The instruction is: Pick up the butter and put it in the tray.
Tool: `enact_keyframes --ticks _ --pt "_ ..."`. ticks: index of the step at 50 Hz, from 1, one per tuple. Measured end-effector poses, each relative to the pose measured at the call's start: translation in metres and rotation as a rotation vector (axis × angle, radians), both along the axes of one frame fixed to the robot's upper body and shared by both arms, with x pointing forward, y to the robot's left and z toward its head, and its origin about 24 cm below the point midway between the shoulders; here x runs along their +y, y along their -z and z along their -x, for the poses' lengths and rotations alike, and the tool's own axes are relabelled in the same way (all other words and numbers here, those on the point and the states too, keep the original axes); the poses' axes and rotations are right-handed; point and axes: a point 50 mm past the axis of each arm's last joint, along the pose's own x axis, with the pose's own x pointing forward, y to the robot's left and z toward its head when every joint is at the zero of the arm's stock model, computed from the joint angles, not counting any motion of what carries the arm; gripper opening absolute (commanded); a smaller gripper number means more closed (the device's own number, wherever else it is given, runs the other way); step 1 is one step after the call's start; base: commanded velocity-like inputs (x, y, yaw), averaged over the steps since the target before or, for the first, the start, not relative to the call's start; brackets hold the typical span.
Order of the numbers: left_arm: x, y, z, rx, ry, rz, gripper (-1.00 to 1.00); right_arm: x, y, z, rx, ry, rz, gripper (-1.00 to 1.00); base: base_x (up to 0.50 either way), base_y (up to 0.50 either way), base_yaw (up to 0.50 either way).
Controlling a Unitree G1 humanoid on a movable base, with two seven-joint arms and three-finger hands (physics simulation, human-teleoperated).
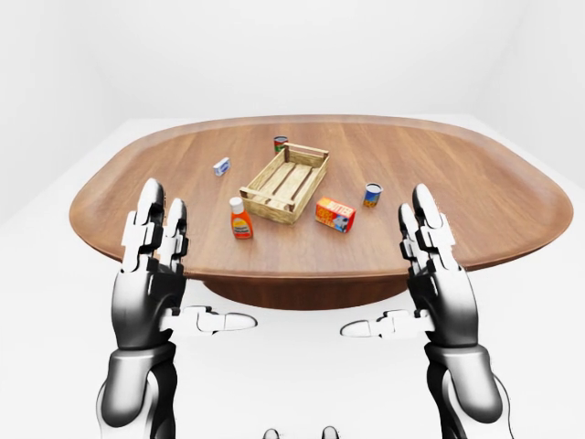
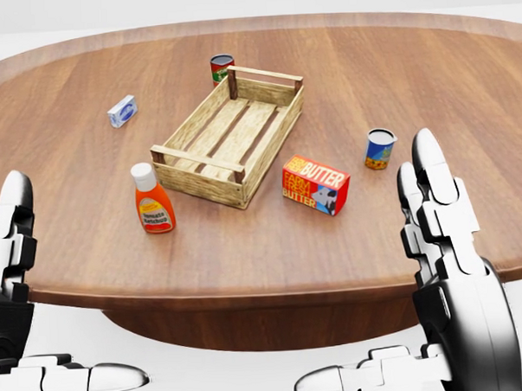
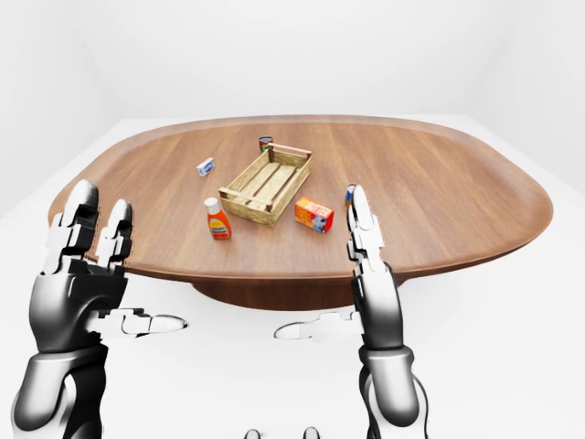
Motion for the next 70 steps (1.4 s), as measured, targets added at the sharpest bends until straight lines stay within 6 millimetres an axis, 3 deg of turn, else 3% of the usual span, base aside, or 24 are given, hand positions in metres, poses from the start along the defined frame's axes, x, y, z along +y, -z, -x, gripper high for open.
enact_keyframes --ticks 9,21,70 --pt "0.0001 -0.0001 0.0002 -0.001 0.000 0.000 1.00 0.0000 0.0012 -0.0010 0.005 0.001 -0.002 1.00 0.00 0.50 0.00" --pt "0.0002 -0.0005 0.0007 -0.002 -0.001 -0.002 1.00 -0.0014 -0.0027 -0.0024 -0.016 0.003 -0.057 1.00 0.03 0.00 0.00" --pt "0.0018 -0.0069 0.0022 -0.036 -0.003 0.013 1.00 -0.0005 -0.0034 -0.0010 -0.015 -0.036 -0.086 1.00 0.50 0.00 0.00"
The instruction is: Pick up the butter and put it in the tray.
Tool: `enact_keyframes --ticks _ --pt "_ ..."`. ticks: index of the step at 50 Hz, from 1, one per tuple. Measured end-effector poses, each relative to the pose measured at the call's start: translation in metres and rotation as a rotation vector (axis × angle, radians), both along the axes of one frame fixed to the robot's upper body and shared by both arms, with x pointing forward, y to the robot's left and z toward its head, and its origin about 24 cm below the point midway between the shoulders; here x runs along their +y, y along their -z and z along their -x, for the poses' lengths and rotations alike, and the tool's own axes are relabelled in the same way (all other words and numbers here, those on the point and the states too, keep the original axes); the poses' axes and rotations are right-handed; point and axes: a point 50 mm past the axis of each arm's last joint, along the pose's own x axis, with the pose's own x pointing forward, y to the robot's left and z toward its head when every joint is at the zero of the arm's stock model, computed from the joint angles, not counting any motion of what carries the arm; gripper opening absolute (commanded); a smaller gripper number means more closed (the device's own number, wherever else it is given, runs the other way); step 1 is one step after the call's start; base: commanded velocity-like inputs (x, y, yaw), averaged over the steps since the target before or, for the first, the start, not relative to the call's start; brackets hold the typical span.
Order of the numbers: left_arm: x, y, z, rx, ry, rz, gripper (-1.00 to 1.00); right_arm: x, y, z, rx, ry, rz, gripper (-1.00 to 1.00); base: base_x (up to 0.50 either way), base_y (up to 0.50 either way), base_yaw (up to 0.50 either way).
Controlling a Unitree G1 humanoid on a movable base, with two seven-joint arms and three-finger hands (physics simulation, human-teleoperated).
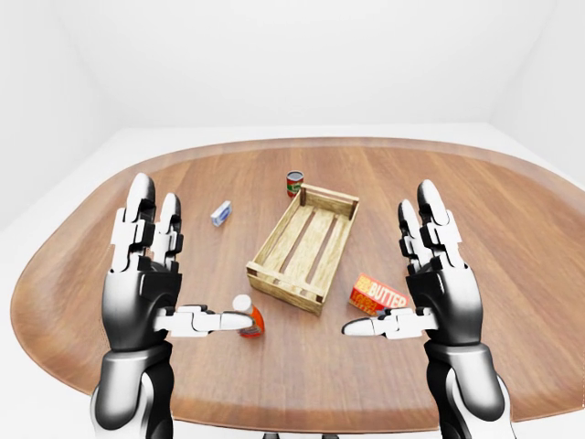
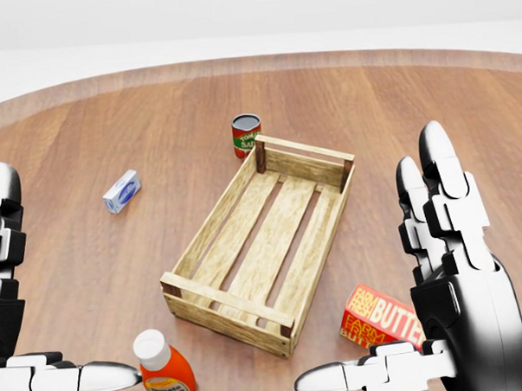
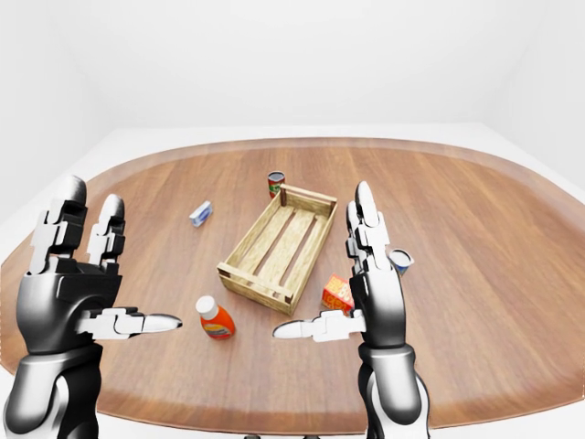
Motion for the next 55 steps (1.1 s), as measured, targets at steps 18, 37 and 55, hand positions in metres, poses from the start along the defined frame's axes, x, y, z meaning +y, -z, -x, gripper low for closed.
enact_keyframes --ticks 18,37,55 --pt "0.000 -0.001 0.001 -0.004 0.003 0.001 1.00 -0.003 0.001 -0.001 0.007 0.012 -0.001 1.00 0.50 -0.02 0.00" --pt "0.001 -0.002 0.001 -0.010 0.001 0.002 1.00 -0.010 0.004 -0.001 0.019 0.050 0.002 1.00 0.42 -0.02 0.00" --pt "0.003 -0.002 0.000 -0.012 -0.009 0.002 1.00 -0.034 -0.006 0.020 0.008 0.161 0.172 1.00 0.00 0.00 0.00"
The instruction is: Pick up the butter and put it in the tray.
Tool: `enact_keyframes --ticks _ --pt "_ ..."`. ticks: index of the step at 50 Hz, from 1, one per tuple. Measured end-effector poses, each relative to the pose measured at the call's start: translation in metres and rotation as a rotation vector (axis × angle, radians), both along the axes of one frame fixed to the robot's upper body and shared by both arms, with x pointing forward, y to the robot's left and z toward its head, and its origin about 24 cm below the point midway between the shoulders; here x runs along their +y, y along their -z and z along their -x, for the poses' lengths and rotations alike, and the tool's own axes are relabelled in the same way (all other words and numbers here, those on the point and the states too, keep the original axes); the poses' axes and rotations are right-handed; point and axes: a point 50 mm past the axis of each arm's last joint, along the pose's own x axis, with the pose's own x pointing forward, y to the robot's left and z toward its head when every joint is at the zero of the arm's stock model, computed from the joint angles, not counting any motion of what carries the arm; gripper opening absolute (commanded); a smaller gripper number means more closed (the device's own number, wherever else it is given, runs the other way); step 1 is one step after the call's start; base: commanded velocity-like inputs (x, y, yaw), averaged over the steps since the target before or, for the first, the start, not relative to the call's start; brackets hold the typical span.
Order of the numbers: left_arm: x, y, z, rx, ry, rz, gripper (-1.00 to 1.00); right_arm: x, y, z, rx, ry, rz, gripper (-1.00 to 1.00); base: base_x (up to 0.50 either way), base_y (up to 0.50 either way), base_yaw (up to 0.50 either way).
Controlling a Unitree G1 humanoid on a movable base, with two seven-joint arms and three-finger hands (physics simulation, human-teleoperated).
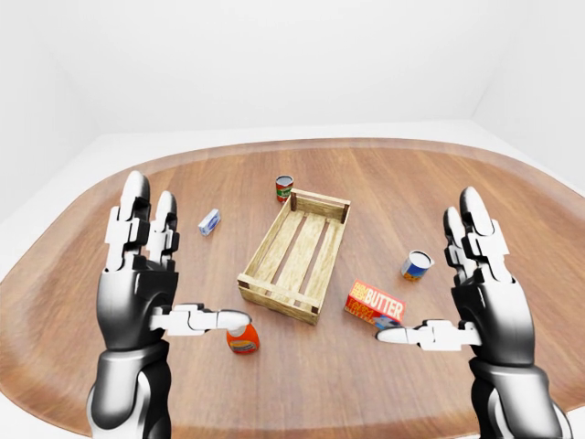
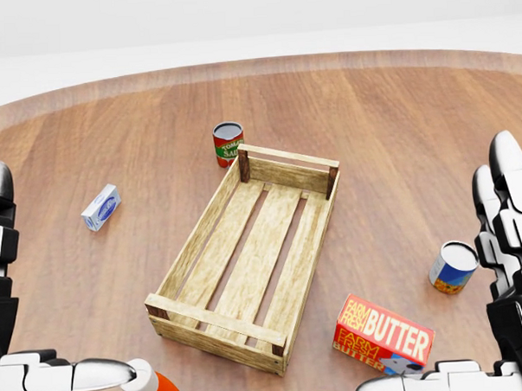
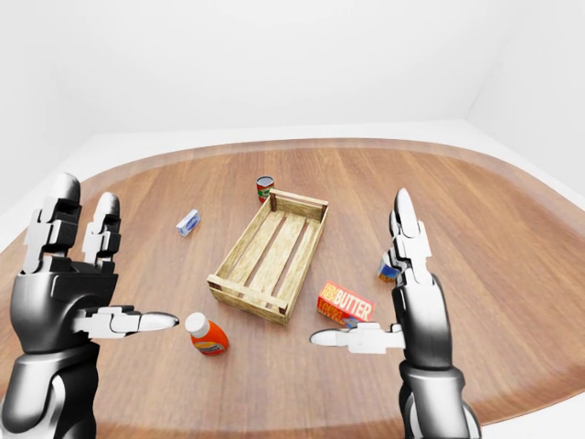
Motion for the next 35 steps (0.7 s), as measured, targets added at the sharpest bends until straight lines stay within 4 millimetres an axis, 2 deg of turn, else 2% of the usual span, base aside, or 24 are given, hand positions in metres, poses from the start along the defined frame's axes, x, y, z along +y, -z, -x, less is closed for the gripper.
enact_keyframes --ticks 5,11,17,26,35 --pt "0.000 0.001 -0.001 0.003 -0.001 0.000 1.00 -0.008 0.003 0.002 0.043 0.034 0.098 1.00 0.00 0.00 0.00" --pt "0.002 0.000 -0.004 -0.001 -0.007 0.003 1.00 -0.015 0.019 -0.011 0.169 0.056 0.295 1.00 0.00 0.00 0.00" --pt "0.003 0.000 -0.005 -0.003 -0.010 0.004 1.00 -0.021 0.030 -0.020 0.264 0.073 0.408 1.00 0.00 0.00 0.00" --pt "0.004 0.000 -0.006 -0.003 -0.014 0.005 1.00 -0.024 0.042 -0.031 0.348 0.081 0.494 1.00 0.00 0.00 0.00" --pt "0.004 0.000 -0.007 0.001 -0.017 0.007 1.00 -0.029 0.059 -0.045 0.419 0.080 0.506 1.00 0.00 0.00 0.00"
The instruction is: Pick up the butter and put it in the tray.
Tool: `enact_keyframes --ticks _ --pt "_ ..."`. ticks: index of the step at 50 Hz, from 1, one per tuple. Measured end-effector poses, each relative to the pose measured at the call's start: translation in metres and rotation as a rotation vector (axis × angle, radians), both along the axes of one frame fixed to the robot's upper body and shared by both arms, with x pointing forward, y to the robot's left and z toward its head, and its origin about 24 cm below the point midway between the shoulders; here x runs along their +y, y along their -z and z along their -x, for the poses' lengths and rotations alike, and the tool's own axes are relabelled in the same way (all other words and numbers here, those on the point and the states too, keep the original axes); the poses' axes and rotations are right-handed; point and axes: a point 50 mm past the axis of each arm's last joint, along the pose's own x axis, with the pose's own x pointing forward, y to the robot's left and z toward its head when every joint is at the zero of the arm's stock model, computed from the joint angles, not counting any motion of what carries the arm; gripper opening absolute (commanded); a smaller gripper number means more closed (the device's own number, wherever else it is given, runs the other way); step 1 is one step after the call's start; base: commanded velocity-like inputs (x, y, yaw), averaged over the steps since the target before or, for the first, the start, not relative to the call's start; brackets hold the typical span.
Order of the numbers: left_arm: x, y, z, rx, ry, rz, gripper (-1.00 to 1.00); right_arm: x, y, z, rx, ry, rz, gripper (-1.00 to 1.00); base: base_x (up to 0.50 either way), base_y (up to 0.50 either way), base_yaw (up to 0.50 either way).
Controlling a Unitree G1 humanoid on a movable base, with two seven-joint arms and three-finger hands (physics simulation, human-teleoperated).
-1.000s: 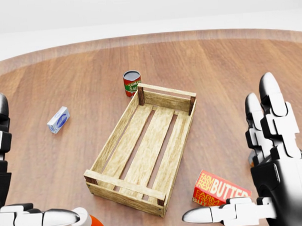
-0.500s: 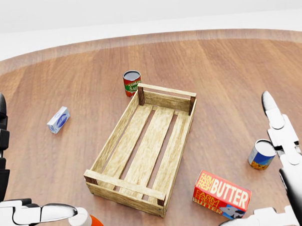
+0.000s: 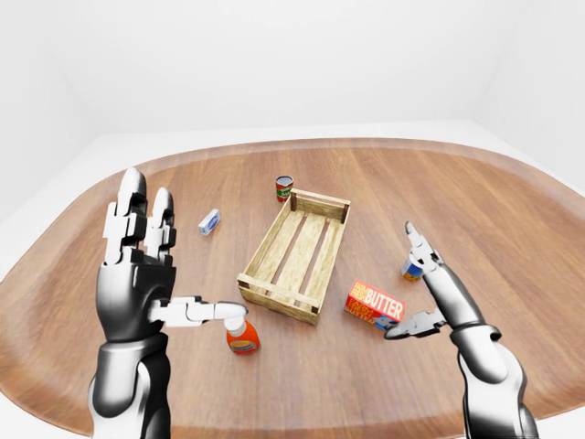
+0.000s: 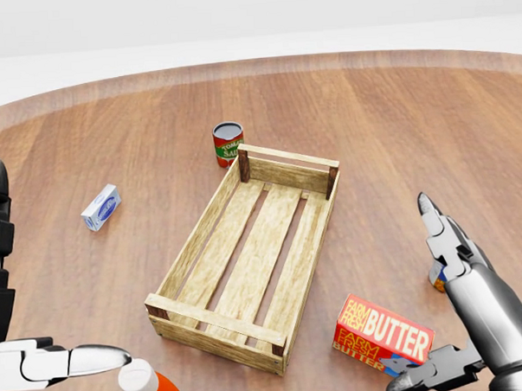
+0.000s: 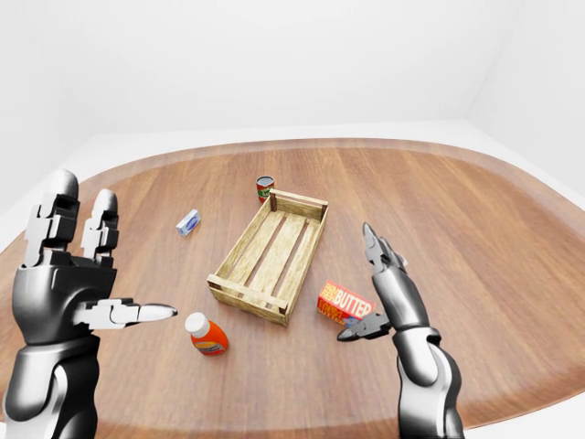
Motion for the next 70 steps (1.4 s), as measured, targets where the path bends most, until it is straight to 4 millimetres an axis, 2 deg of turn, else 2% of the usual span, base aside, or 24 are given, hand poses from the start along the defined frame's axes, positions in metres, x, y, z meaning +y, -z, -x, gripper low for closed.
enact_keyframes --ticks 11,35,70 --pt "0.001 0.000 -0.002 0.001 -0.005 0.003 1.00 -0.006 0.026 -0.016 0.081 0.025 -0.031 1.00 0.00 0.00 0.00" --pt "0.001 0.003 -0.004 0.017 -0.008 0.002 1.00 -0.018 0.093 -0.033 0.310 0.096 -0.104 1.00 0.00 0.00 0.00" --pt "0.002 0.005 -0.006 0.025 -0.012 0.001 1.00 -0.034 0.121 -0.044 0.464 0.121 -0.082 1.00 0.00 0.00 0.00"
